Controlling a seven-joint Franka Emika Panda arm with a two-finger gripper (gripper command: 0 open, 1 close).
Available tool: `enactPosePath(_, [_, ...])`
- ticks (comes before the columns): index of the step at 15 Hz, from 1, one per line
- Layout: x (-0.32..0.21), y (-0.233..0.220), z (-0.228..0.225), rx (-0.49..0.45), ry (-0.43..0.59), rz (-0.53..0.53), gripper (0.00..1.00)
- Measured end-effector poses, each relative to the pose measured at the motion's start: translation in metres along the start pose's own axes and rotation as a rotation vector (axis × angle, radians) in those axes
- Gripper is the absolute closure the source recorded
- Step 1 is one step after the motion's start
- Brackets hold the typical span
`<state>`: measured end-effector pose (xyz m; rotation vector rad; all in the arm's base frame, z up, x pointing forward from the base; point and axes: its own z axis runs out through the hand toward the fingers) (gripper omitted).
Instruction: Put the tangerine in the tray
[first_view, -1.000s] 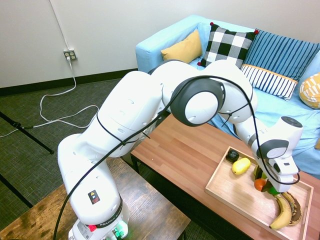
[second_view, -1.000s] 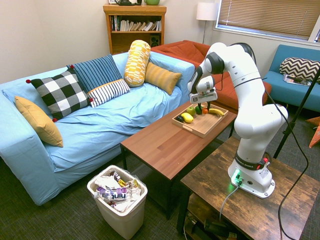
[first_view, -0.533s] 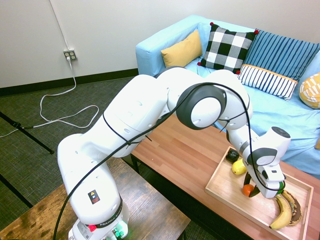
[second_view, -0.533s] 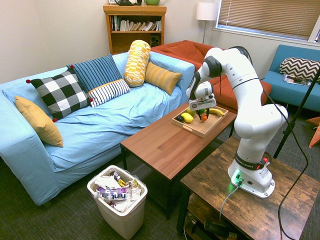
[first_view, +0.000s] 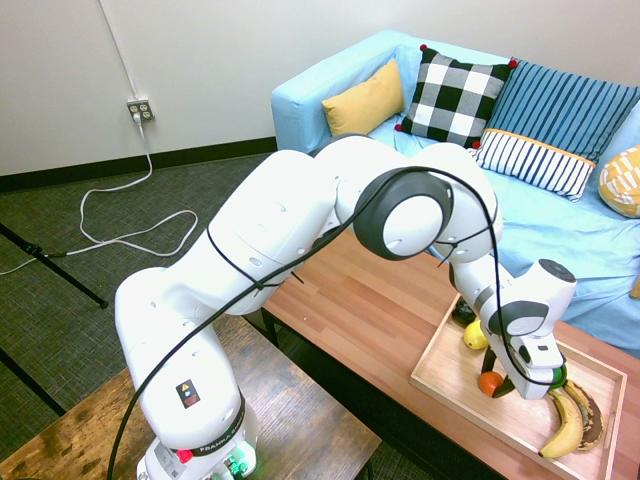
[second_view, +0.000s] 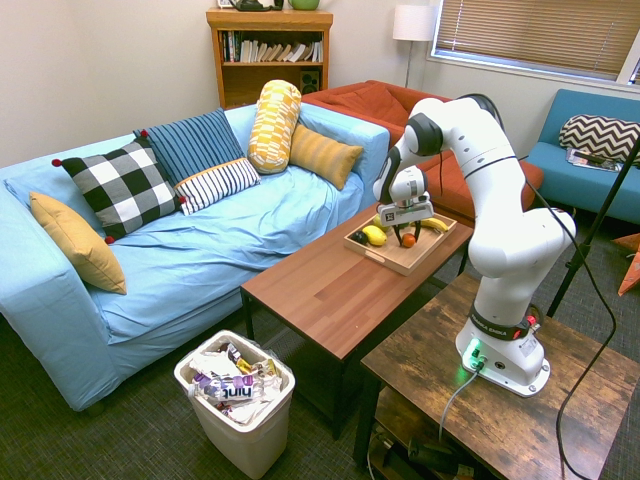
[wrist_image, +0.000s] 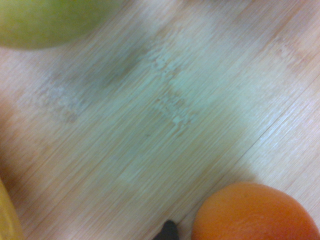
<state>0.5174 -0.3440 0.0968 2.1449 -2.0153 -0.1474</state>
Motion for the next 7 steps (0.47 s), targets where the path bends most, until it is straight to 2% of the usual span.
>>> enactPosePath(3, [0.0, 0.0, -0.01, 0.014, 0.005, -0.012, 0.0])
enactPosePath(7, [0.003, 0.009, -0.049, 0.053, 0.023, -0.005, 0.0])
